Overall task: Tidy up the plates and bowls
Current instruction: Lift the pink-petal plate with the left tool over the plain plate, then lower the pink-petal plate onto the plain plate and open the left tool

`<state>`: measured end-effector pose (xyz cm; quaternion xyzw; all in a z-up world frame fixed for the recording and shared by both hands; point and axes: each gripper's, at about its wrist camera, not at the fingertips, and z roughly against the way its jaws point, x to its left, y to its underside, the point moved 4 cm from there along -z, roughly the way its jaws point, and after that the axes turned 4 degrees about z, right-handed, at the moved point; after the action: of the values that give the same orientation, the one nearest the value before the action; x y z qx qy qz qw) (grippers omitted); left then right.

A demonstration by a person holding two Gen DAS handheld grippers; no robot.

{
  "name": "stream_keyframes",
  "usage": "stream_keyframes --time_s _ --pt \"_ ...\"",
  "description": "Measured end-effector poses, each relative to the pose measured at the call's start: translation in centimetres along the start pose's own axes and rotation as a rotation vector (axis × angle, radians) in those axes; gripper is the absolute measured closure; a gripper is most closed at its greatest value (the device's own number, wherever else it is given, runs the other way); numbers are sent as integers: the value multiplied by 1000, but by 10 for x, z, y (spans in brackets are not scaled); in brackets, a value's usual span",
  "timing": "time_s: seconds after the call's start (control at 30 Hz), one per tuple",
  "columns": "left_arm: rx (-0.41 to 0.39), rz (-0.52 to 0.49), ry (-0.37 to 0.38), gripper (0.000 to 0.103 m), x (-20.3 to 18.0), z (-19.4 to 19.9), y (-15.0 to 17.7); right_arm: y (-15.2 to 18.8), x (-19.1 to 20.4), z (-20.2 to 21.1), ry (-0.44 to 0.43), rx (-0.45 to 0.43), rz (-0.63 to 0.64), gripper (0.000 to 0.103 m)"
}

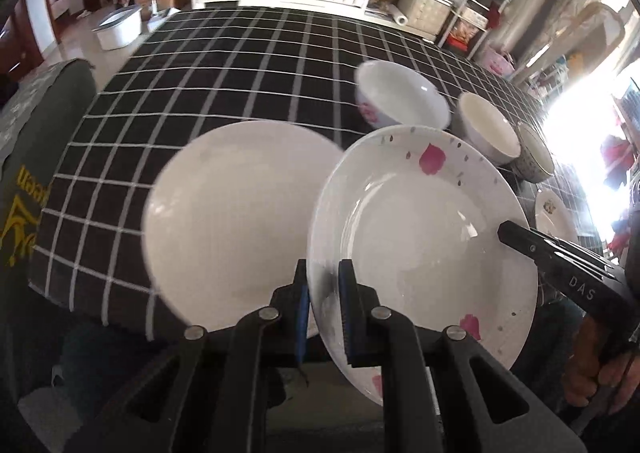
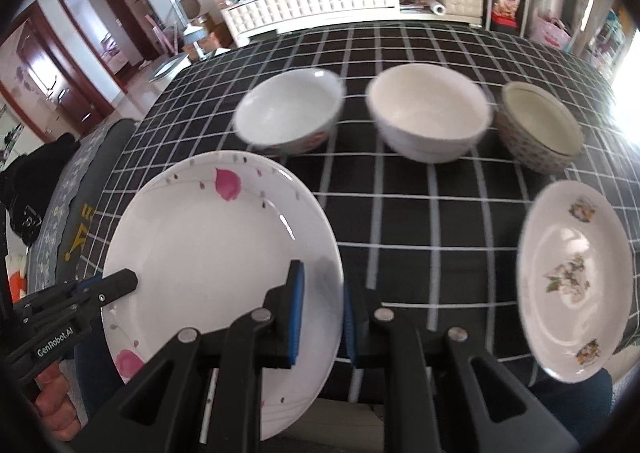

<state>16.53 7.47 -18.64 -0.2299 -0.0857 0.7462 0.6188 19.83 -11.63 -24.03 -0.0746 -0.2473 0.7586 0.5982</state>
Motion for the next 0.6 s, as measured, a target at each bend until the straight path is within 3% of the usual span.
stream_keyframes --time_s 0.23,0.6 --pt "-18 59 -55 91 51 19 8 -1 44 -20 -27 31 62 81" --pt "-28 101 -92 91 87 22 6 -12 82 -42 -24 68 116 81"
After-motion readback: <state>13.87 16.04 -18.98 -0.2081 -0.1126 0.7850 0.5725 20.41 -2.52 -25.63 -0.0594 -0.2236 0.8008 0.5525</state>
